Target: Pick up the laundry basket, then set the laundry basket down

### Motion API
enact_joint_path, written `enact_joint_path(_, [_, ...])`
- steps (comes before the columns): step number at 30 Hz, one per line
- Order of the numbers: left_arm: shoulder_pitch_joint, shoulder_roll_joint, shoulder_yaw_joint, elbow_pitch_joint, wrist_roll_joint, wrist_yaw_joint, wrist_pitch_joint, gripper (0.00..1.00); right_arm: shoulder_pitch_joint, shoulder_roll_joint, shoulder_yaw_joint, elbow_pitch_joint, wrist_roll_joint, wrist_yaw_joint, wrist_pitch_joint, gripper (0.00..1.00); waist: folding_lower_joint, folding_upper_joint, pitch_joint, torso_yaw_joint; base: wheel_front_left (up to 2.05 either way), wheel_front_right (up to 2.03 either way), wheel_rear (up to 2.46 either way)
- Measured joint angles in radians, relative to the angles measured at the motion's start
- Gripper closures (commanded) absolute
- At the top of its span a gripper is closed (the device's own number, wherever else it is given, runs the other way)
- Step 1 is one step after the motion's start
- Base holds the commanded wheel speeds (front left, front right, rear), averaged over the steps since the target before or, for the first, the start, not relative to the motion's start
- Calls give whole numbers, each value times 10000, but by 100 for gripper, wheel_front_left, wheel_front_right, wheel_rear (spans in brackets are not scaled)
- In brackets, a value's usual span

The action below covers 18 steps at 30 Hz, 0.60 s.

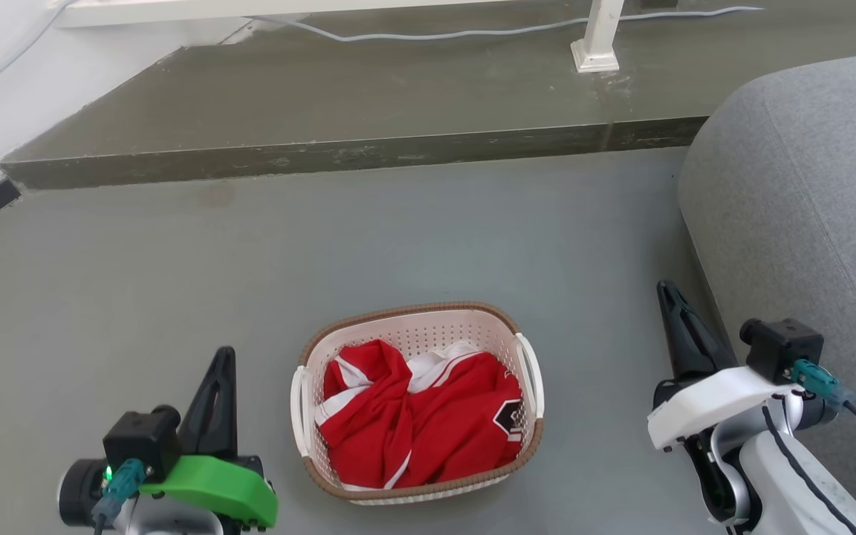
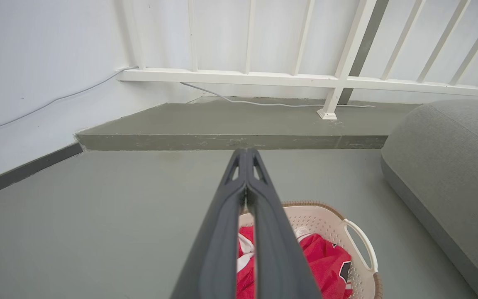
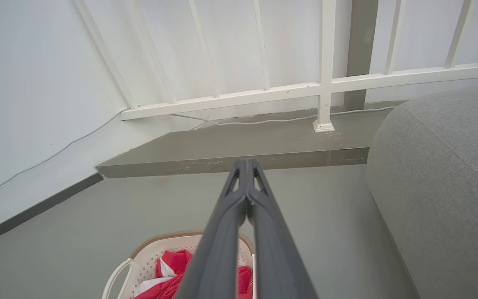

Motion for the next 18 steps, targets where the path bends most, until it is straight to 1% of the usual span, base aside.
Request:
enact_joint_path(5, [128, -21, -2, -23, -384, -123, -2, 100, 11, 77, -134, -23, 462, 77, 17, 100, 0, 0, -50, 31, 0, 0, 0])
enact_joint_path(7, [188, -65, 29, -61, -853, -157, -2, 100, 42, 121, -226, -54, 849, 132, 105, 100, 0, 0, -94, 56, 0, 0, 0])
enact_joint_path(9, [235, -111, 77, -67, -1099, -169, 0, 100, 79, 150, -305, -73, 1193, 209, 159, 100, 0, 0, -117, 71, 0, 0, 0])
enact_joint_path(13, [234, -203, 299, -58, -1854, -255, 107, 100, 105, 176, -520, -82, 1866, 236, 334, 100, 0, 0, -155, 93, 0, 0, 0])
enact_joint_path(14, [234, -205, 351, -54, -2015, -255, 176, 100, 107, 188, -564, -82, 1973, 295, 337, 100, 0, 0, -164, 98, 0, 0, 0])
enact_joint_path(18, [233, -238, 430, -13, -2299, -268, 209, 100, 108, 244, -725, -90, 2301, 324, 458, 100, 1, 0, -192, 115, 0, 0, 0])
